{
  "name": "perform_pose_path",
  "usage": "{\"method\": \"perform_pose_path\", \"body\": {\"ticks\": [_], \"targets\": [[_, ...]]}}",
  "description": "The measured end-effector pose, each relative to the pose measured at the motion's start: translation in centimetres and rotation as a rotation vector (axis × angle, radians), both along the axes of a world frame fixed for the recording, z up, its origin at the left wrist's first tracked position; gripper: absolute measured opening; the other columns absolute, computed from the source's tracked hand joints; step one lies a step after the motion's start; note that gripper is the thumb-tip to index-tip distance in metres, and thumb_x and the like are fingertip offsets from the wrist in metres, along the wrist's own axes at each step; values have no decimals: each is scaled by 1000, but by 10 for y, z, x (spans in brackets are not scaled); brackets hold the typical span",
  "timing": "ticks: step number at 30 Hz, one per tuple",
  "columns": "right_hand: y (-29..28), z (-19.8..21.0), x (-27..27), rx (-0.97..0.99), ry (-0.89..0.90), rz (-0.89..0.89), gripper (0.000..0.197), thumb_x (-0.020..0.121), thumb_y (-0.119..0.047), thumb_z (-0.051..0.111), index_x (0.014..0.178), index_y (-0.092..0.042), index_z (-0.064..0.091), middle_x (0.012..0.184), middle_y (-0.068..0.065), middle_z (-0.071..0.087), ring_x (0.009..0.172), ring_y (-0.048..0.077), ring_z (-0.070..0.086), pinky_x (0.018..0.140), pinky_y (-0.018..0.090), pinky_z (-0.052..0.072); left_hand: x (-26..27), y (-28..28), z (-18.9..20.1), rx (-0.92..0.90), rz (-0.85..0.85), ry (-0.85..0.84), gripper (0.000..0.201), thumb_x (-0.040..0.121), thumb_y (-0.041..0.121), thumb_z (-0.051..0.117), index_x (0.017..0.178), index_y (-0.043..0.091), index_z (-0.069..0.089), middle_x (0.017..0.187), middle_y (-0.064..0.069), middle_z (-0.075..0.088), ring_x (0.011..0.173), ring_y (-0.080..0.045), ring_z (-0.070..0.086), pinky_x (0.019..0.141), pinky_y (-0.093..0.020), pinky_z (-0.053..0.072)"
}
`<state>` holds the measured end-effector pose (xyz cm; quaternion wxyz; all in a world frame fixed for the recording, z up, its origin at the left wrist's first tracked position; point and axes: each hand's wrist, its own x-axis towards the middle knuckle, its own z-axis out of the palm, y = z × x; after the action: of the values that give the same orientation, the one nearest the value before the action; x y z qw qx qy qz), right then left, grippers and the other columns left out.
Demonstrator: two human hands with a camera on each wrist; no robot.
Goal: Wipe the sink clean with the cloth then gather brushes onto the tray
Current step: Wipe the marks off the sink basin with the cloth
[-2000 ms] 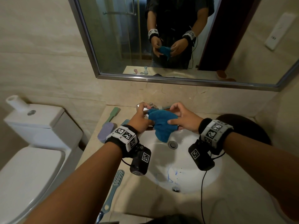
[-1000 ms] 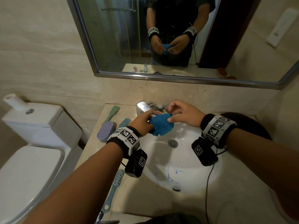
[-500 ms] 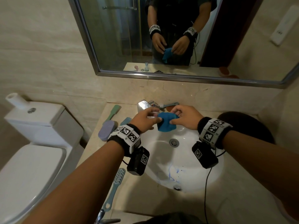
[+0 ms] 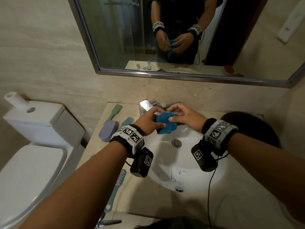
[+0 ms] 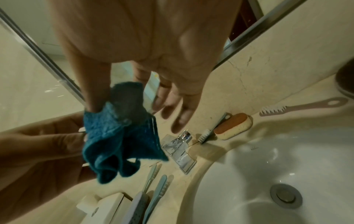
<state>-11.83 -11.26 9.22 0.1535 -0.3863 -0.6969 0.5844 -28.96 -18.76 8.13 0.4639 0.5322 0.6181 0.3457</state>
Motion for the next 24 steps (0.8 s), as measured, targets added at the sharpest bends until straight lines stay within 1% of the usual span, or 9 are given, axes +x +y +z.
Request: {"method": "perform_pose_path", "body": {"ticks": [3, 6, 9, 12, 14, 17, 19, 21, 24], "targets": [[-2, -5, -2, -241, 51, 7, 23, 90, -13, 58, 107, -27, 53, 122, 5, 54, 110, 26, 58, 95, 46, 49, 1, 1, -3, 50, 25, 3, 36, 83, 1, 65, 107, 18, 44, 102, -9, 63, 91, -22, 64, 75, -30, 56], [-2, -16, -4, -435, 133, -4, 19, 92, -8, 52, 105, -21, 53, 110, 8, 60, 95, 27, 65, 82, 40, 56, 3, 3, -14, 93, 83, 99, 34, 80, 5, 70, 104, 19, 49, 103, -4, 59, 96, -18, 58, 78, -26, 52], [2, -33, -6, -362, 83, -42, 12, 91, -11, 57, 99, -20, 53, 111, 11, 60, 93, 26, 66, 77, 36, 58, 3, 3, -32, 73, 148, 183, 40, 78, 10, 73, 115, 14, 57, 115, -9, 57, 104, -20, 55, 96, -39, 47], [5, -54, -9, -284, 30, -99, 12, 89, -9, 60, 95, -16, 52, 103, 11, 59, 86, 21, 63, 59, 23, 58, 3, -6, -50, -65, 198, 370, 61, 79, 21, 73, 134, 21, 46, 130, -11, 47, 120, -25, 47, 105, -37, 38], [7, -74, -11, -229, -12, -99, 18, 88, -6, 62, 102, -14, 54, 103, 11, 56, 90, 23, 59, 51, 18, 53, 1, -13, -68, -206, 195, 501, 71, 78, 29, 73, 140, 28, 37, 137, -13, 41, 127, -31, 40, 107, -40, 35], [15, -113, -15, -36, -132, -19, 33, 84, -5, 66, 113, -17, 58, 110, 9, 55, 96, 23, 55, 60, 15, 51, -2, -25, -95, -371, 166, 611, 79, 79, 35, 72, 144, 33, 28, 144, -9, 33, 132, -31, 33, 107, -43, 36], [19, -138, -17, 78, -234, 73, 38, 81, -10, 69, 116, -24, 60, 116, 10, 57, 103, 25, 57, 79, 27, 53, -5, -31, -110, -437, 150, 659, 84, 79, 36, 72, 146, 33, 23, 149, -7, 27, 136, -30, 28, 109, -46, 34], [19, -159, -20, 115, -309, 120, 41, 82, -11, 68, 118, -26, 58, 120, 11, 55, 107, 27, 56, 89, 35, 50, -9, -35, -123, -492, 137, 692, 89, 79, 37, 72, 148, 33, 17, 155, -7, 17, 141, -29, 19, 113, -49, 27], [18, -182, -25, 92, -341, 107, 36, 86, -4, 61, 118, -16, 51, 111, 12, 56, 92, 24, 55, 73, 30, 48, -18, -38, -139, -550, 108, 721, 98, 78, 36, 73, 151, 29, 7, 159, -7, 2, 146, -27, 6, 116, -50, 19]]}}
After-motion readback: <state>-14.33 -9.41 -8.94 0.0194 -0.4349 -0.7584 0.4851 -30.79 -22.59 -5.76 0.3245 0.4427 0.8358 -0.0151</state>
